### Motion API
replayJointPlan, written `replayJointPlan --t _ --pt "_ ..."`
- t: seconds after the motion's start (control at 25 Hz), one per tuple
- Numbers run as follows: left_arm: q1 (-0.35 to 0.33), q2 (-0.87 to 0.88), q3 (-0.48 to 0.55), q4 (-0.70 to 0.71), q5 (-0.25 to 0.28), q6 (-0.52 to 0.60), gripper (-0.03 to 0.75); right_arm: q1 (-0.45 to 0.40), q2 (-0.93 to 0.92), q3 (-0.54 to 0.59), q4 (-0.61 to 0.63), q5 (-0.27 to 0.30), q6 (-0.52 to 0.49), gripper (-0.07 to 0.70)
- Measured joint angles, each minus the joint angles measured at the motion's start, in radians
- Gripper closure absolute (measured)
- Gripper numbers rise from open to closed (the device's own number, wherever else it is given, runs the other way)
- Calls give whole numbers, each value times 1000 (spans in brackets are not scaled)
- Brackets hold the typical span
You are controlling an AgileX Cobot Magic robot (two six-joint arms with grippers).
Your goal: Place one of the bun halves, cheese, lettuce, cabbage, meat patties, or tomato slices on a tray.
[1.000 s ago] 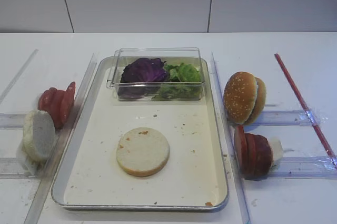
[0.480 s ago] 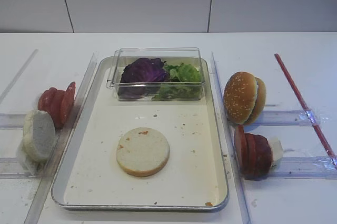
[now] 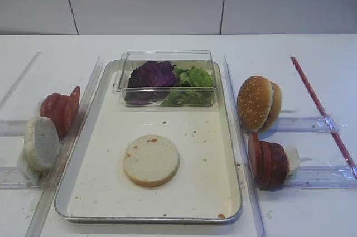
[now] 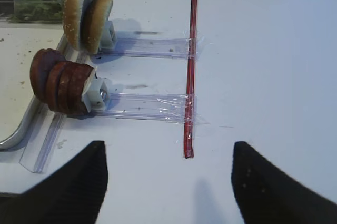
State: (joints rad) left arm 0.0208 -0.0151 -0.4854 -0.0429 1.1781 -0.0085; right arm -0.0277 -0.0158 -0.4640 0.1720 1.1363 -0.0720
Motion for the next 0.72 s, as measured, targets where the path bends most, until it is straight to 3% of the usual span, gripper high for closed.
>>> replayJointPlan --t 0.72 --pt "0 0 0 0 0 2 295 0 0 0 0 0 0 118"
